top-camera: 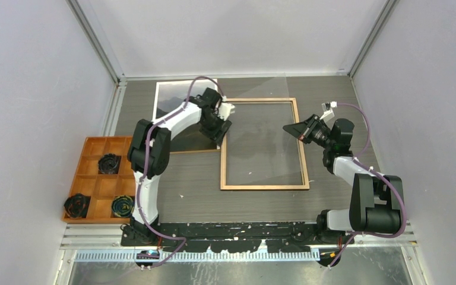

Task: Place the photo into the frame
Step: Place the photo frame item in the photo frame.

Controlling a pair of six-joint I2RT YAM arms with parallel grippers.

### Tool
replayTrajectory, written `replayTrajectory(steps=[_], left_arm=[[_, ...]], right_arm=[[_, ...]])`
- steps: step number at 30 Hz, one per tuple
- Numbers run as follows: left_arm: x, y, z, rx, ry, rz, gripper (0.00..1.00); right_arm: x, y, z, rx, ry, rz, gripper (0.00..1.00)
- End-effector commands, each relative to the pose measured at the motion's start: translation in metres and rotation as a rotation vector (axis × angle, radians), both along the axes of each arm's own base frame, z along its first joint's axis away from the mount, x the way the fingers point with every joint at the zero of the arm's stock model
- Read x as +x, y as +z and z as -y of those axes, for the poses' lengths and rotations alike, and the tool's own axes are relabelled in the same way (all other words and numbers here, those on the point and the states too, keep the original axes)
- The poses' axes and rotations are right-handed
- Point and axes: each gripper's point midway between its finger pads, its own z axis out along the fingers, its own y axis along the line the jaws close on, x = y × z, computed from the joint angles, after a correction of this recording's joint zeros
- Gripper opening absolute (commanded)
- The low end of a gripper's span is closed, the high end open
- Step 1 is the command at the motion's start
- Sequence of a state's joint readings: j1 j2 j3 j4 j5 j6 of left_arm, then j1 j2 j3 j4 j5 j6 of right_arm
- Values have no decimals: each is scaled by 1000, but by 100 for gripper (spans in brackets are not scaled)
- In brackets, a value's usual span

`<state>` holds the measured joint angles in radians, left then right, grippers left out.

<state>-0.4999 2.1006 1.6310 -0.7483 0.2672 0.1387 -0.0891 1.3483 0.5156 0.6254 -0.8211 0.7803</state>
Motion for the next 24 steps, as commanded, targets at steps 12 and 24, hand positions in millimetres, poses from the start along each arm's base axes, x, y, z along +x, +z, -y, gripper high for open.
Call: replayTrajectory(steps=[12, 24], left_arm=[[16, -10, -64, 106, 111, 52, 50], [15, -9, -45, 113, 88, 74, 51]], right_arm=[[-3, 43, -17, 244, 70, 49, 1], [1, 26, -15, 236, 36, -30, 1]])
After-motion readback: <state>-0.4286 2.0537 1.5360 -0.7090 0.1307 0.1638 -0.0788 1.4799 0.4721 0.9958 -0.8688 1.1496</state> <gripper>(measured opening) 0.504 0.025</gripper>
